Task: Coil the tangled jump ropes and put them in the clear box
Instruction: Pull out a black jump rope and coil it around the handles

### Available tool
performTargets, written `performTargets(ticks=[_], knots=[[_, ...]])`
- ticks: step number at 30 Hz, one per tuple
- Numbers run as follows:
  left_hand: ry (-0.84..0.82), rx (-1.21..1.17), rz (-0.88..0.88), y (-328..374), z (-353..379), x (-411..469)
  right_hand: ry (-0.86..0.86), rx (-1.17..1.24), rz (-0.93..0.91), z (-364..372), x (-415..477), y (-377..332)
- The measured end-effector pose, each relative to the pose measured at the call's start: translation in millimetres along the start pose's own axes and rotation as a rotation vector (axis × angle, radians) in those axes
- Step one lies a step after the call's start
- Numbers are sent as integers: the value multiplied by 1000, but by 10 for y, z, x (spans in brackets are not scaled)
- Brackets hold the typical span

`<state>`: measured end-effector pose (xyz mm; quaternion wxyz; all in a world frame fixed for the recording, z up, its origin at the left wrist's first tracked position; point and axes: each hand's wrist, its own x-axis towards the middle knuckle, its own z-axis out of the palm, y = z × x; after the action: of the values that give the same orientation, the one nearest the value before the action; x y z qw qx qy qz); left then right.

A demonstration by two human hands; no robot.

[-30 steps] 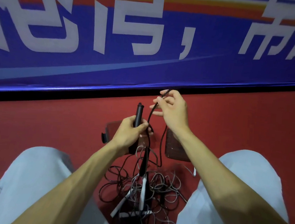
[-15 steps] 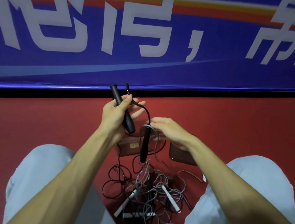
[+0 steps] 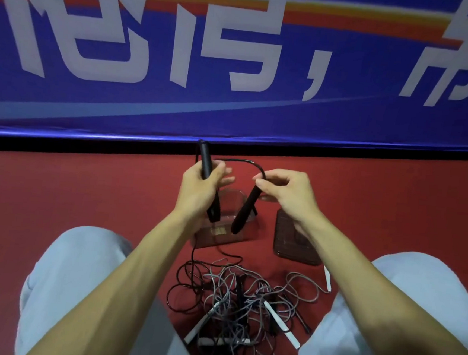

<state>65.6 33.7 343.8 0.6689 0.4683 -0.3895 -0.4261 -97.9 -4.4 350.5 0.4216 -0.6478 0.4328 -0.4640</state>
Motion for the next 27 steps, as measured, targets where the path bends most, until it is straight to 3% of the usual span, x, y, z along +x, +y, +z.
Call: performTargets(ticks=[3, 6, 8, 10, 12, 14, 16, 18, 20, 22, 25, 27], knots=[[-138, 248, 10, -67, -12, -28, 31, 205, 87, -40, -17, -94], [-391, 538, 34, -53, -3, -117, 34, 291, 167, -60, -21, -113], [-547, 596, -7, -18, 16, -177, 35, 323, 192, -70, -22, -111], [-588, 598, -26, -4, 27, -195, 19, 383, 226, -90, -23, -97], [-561, 764, 72, -17, 17, -164, -7, 389, 269, -109, -26, -89], [-526, 1023, 209, -48, -11, -130, 51, 47, 216, -149, -7, -49], [-508, 1200, 316, -58, -53, -128, 217, -390, 33, -181, 16, -5], [-498, 1325, 444, -46, -71, -166, 290, -477, -181, -204, 6, -47], [-451, 1397, 571, -15, -68, -194, 134, -439, -210, -209, -2, -112], [-390, 1468, 667, 20, -59, -204, -105, -477, -29, -202, -21, -162], [-367, 1578, 678, 31, -75, -207, -353, -434, 192, -218, -62, -161], [-360, 1609, 625, 23, -58, -227, -391, -278, 217, -219, -74, -144]])
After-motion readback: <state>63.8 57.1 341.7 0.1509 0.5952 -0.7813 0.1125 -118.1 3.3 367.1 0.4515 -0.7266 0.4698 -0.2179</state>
